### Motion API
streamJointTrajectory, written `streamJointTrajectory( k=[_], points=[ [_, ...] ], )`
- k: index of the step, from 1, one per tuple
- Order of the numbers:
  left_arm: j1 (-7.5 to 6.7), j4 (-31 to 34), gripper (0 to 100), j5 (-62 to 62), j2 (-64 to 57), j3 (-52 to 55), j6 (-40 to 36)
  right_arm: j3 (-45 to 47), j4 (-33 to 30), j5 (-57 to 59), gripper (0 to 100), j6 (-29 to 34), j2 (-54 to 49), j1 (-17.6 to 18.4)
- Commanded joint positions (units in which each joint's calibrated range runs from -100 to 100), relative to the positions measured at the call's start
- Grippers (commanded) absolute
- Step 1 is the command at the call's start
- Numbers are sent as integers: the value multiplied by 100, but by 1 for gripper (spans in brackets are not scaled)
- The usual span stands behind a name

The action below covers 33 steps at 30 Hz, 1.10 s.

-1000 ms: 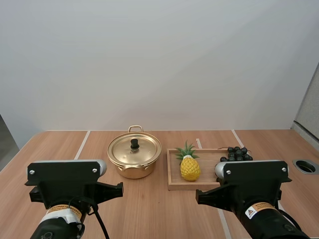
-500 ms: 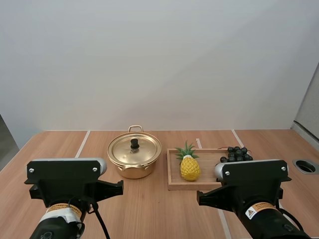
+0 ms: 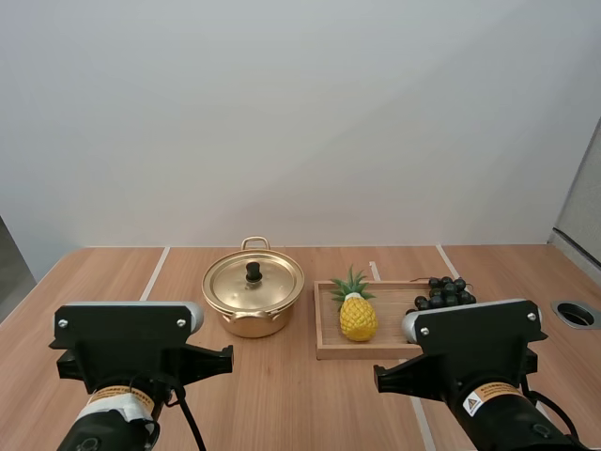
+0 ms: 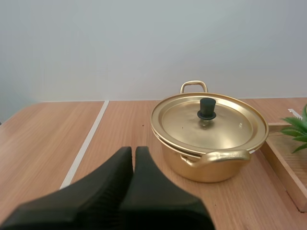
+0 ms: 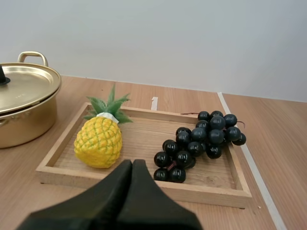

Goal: Open the pot, put the pineapple inside, and close it

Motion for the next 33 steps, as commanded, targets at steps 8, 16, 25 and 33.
streamJointTrajectory(
  k=[8, 16, 25, 33],
  points=[
    [33, -108, 100, 458, -25, -517, -99, 0, -1053, 224, 100, 803, -40, -27],
    [33, 8, 100, 479, -25, -600, 60, 0, -1401, 224, 100, 1109, -40, -27],
    [33, 770, 100, -2429, -25, -800, 1492, -986, -2568, -331, 100, 1099, -40, -40],
    [33, 785, 100, -2111, -25, -2003, 1951, -2346, -2973, 206, 100, 1063, -40, -52]
  ],
)
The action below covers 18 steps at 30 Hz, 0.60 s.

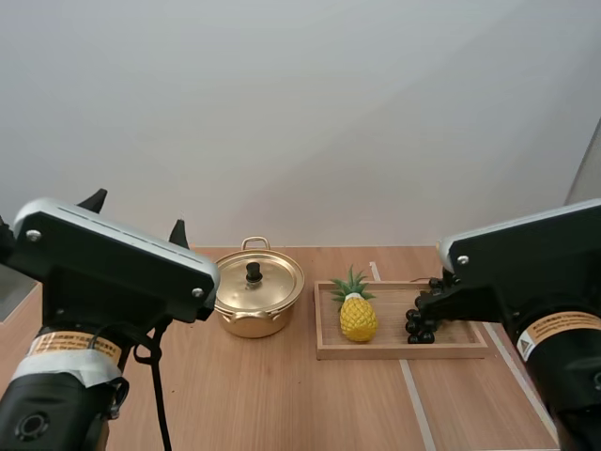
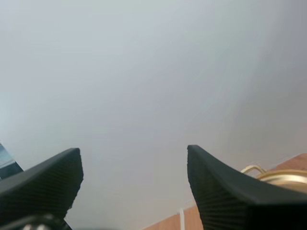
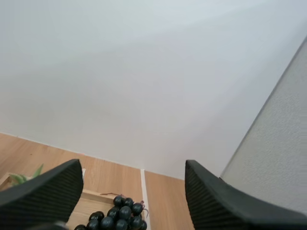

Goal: Open the pot, put the pineapple inside, and close it

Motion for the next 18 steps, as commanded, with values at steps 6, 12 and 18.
streamJointTrajectory(
  k=[6, 12, 18],
  points=[
    [3, 11, 100, -504, 464, -1513, -468, -698, -120, -766, 100, -596, 115, -19],
    [3, 11, 100, 872, 2141, -3041, -446, -1503, -120, -437, 100, -739, 1418, -19],
    [-4, -547, 100, 3144, 4119, -4416, 427, -2787, -36, 1269, 100, -739, 2769, -19]
  ],
)
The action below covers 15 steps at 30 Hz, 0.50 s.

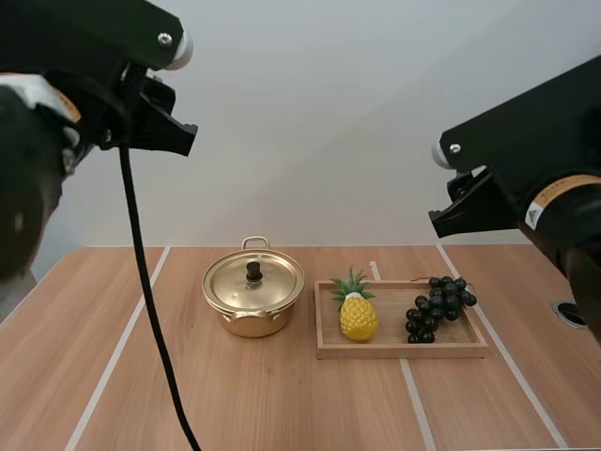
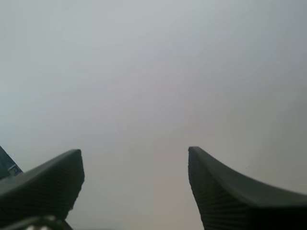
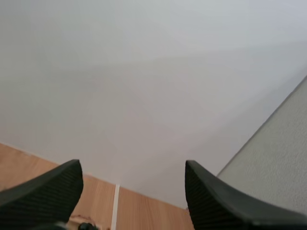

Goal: Open the pot, put the pineapple inside, and close it

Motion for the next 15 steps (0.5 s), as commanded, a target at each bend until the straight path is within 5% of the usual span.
streamJointTrajectory(
  k=[1, 5, 9, 15],
  points=[
    [-4, -827, 100, 1319, 948, -560, 1049, -644, 94, 1054, 100, -40, 545, -19],
    [-4, -2463, 100, 3544, 2088, -1152, 3024, -1159, 540, 2197, 100, -343, 1093, -19],
    [-4, -3271, 100, 4999, 3073, -1594, 3606, -1292, 1221, 2697, 100, -951, 1288, -19],
    [-4, -3527, 100, 6407, 4442, -2311, 3901, -1292, 1673, 2938, 100, -1211, 1303, -19]
  ],
)
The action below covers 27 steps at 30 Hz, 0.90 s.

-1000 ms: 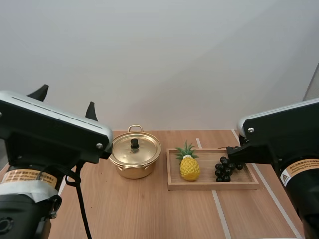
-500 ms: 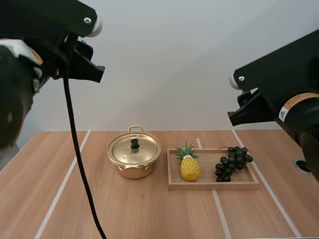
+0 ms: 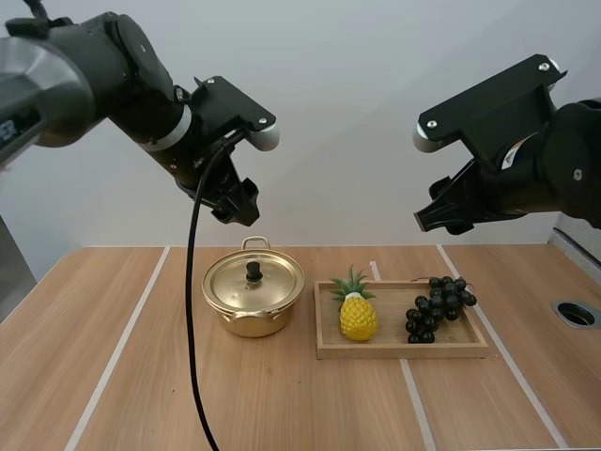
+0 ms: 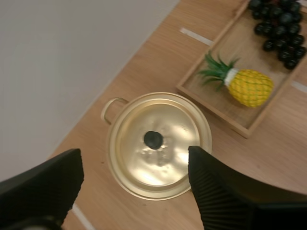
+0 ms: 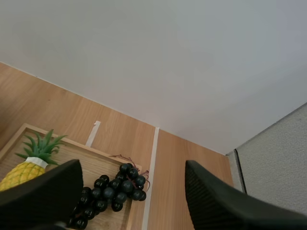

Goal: Open the pot, put the pineapple inside, and close it

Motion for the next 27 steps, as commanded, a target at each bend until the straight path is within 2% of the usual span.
streamJointTrajectory(
  k=[1, 11, 27],
  points=[
    [-4, -218, 100, 460, 697, -443, 114, -64, 137, 95, 100, -111, -13, -19],
    [-4, -308, 100, 460, 2312, -1364, 58, -64, 160, 226, 100, -111, -13, -19],
    [-11, -57, 100, 460, 3401, -1397, 67, -64, 285, 226, 100, -126, 13, -19]
  ],
)
